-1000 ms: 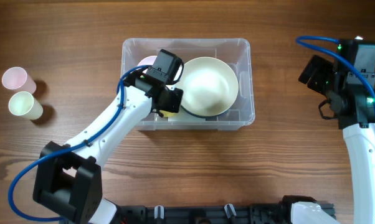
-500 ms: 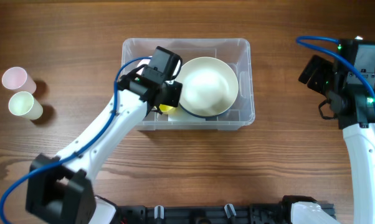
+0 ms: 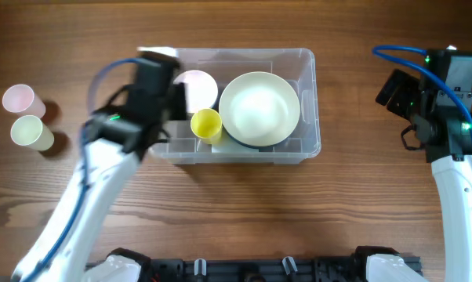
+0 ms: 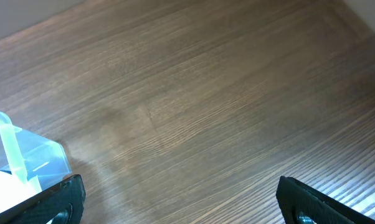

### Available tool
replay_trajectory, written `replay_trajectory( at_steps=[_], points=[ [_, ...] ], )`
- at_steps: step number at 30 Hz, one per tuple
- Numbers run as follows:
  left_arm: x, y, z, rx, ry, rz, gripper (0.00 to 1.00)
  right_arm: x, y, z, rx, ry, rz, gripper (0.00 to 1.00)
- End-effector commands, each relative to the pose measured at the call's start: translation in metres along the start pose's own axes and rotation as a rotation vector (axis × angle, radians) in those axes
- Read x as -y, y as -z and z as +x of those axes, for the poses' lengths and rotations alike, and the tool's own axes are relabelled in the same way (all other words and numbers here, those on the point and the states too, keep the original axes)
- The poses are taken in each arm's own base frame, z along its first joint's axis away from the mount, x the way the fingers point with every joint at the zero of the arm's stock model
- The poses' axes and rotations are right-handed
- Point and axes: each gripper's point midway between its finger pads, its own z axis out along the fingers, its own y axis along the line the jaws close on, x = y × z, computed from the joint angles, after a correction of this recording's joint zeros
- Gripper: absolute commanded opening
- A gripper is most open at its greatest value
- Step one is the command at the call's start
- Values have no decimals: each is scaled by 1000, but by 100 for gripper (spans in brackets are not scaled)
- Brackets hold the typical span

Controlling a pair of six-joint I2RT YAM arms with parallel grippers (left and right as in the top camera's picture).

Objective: Pack container
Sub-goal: 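Release the yellow cup beside the bowls and withdraw left, then lower the left gripper onto the pale green cup and grasp it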

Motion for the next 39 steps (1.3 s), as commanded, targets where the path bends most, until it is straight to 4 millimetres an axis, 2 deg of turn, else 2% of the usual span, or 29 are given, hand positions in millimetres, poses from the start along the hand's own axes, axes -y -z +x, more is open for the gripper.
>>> replay_trajectory(
  at_steps=[1,5,8,12,14,18,22,26,36,39],
  points=[
    [-85,38,-16,85,213,-182,51,3,3,-5,20,-16,15,100],
    [-153,49,2,41,352,-333,52,3,3,-5,20,-16,15,100],
    [-193,45,18,-6,446,-419,57,3,3,-5,19,-16,15,100],
    [-223,21,30,-68,554,-401,62,3,3,-6,22,-17,14,100],
    [-237,9,33,-86,582,-419,62,3,3,-6,22,-17,14,100],
    [-270,-23,53,-164,633,-468,58,3,3,-6,22,-18,14,100],
    [-290,-53,68,-219,638,-485,57,3,3,-6,22,-17,14,100],
    [-302,-81,73,-255,516,-470,56,3,3,-6,22,-18,14,100],
    [-310,-119,90,-305,482,-462,53,3,3,-6,22,-17,14,100],
    [-311,-124,95,-324,468,-460,53,3,3,-6,22,-17,14,100]
  ],
)
